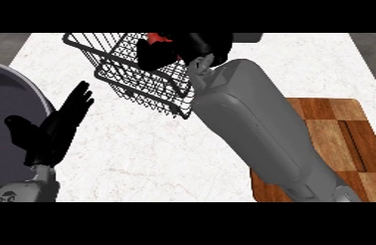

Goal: Pick the bell pepper from the cutting board and place it in the tiered basket

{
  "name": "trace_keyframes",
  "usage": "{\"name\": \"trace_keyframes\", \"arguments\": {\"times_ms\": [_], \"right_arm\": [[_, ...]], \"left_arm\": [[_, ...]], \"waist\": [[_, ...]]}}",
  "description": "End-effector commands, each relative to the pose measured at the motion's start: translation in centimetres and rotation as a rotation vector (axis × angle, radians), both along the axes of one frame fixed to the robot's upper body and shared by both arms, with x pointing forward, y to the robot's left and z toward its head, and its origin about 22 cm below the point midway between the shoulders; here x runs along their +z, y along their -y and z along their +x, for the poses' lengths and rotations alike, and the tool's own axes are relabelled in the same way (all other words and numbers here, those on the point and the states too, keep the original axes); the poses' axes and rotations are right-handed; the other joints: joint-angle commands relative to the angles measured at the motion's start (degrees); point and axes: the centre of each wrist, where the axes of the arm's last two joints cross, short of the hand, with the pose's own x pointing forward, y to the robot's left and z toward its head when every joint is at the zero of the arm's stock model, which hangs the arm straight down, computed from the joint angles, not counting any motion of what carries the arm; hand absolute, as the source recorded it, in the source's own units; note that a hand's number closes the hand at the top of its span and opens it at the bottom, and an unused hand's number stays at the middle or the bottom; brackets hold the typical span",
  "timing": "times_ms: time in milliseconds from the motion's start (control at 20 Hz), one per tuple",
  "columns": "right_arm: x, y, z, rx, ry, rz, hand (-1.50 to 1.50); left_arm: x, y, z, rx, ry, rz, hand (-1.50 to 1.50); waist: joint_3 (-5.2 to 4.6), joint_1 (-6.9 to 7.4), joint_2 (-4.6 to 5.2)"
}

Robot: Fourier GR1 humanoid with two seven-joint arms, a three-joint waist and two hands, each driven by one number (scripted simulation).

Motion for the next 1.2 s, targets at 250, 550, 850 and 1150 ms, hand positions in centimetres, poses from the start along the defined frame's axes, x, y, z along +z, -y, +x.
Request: {"name": "trace_keyframes", "arguments": {"times_ms": [250, 550, 850, 1150], "right_arm": [[-0.8, -2.0, 2.6, -0.033, -0.090, -0.001, 1.50], [-4.6, -2.5, 4.9, -0.068, -0.045, -0.032, 1.50], [-5.1, -3.7, 5.5, -0.115, 0.021, -0.047, 1.50], [-8.3, -1.9, 6.8, -0.156, 0.127, 0.093, 1.50]], "left_arm": [[-1.8, -0.4, -1.2, 0.025, -0.025, 0.002, 0.00], [-1.5, -0.5, -1.0, 0.001, -0.046, -0.006, 0.00], [-1.5, -0.4, -1.3, -0.010, -0.028, -0.009, 0.00], [-1.6, 0.2, -0.1, -0.032, -0.034, -0.037, 0.00]], "waist": [[-0.42, -0.41, 0.08], [-0.44, 0.44, 0.36], [-0.47, 1.69, 0.46], [-0.46, 1.73, 0.85]]}}
